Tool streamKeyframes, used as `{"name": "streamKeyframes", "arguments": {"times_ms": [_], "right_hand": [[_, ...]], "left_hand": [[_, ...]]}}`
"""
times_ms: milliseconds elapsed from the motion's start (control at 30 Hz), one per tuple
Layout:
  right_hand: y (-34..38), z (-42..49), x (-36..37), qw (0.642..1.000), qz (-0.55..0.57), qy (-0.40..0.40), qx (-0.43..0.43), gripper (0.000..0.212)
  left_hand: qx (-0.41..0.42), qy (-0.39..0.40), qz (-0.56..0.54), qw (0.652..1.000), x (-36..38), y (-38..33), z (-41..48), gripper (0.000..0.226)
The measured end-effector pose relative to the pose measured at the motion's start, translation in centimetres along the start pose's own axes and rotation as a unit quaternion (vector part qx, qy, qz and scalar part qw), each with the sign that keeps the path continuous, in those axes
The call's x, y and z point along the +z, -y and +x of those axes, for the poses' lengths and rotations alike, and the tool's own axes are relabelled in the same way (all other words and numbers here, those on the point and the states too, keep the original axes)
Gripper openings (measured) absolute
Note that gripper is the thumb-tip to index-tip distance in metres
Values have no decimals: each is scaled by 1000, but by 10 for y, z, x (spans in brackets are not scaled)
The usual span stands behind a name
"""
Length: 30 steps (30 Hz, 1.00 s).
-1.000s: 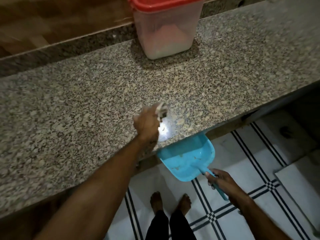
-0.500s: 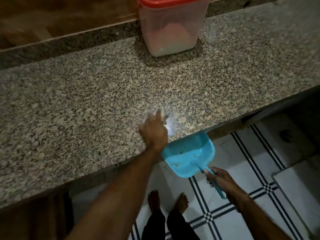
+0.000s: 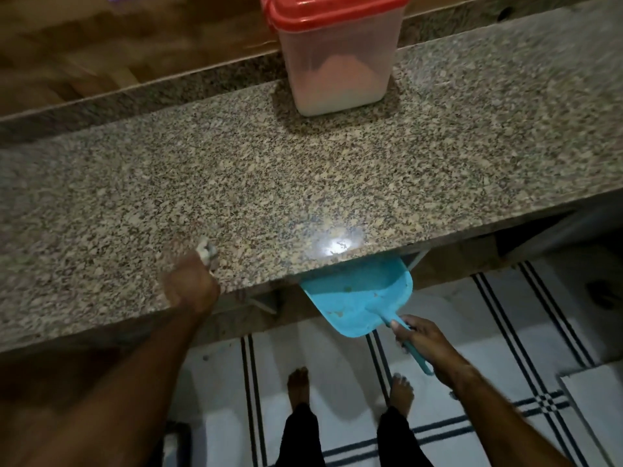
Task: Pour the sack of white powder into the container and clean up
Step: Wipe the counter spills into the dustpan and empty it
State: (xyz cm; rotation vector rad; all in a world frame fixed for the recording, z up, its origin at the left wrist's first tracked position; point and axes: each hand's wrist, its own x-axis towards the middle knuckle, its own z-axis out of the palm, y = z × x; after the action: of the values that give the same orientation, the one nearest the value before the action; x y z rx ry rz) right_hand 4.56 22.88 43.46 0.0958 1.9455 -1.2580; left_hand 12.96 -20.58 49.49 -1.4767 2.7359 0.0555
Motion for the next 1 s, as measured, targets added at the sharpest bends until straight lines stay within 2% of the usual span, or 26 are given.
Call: {"name": "streamKeyframes", "arguments": {"times_ms": [100,233,300,367,467,600,700,767,800,900,1000], "right_hand": [[-7,4,-18,1000,-5,23,4,30],[-19,7,-48,999,5,41,10,29],[-27,9,-61,999,2,47,11,31],[-35,9,-71,998,-6,54,13,32],[-43,7,-81,998,-5,56,15,32],[-44,-1,-95,998,8,68,0,28],[-42,-3,-100,998,14,63,-8,29],[-41,-4,-102,998,25,57,-11,27],[-41,-4,-101,998,35,53,-9,25],[-39,-5,-94,998,44,38,-3,26],[-36,-8,-85,998,57,33,-8,23]], "left_hand": [[81,-19,-27,996,2,-56,-38,16],[111,-28,-20,993,6,-150,-77,14],[116,-23,-58,991,9,-192,-92,13],[135,-23,-104,985,9,-232,-104,17],[165,-2,-117,979,6,-270,-114,28],[104,-15,-146,984,-9,-241,-106,14],[43,-36,-136,989,-8,-188,-91,17],[19,-24,-120,992,-4,-184,-85,19],[33,-14,-109,993,-4,-191,-87,20],[145,-7,-117,982,1,-227,-107,19],[193,0,-109,975,-2,-254,-121,16]]}}
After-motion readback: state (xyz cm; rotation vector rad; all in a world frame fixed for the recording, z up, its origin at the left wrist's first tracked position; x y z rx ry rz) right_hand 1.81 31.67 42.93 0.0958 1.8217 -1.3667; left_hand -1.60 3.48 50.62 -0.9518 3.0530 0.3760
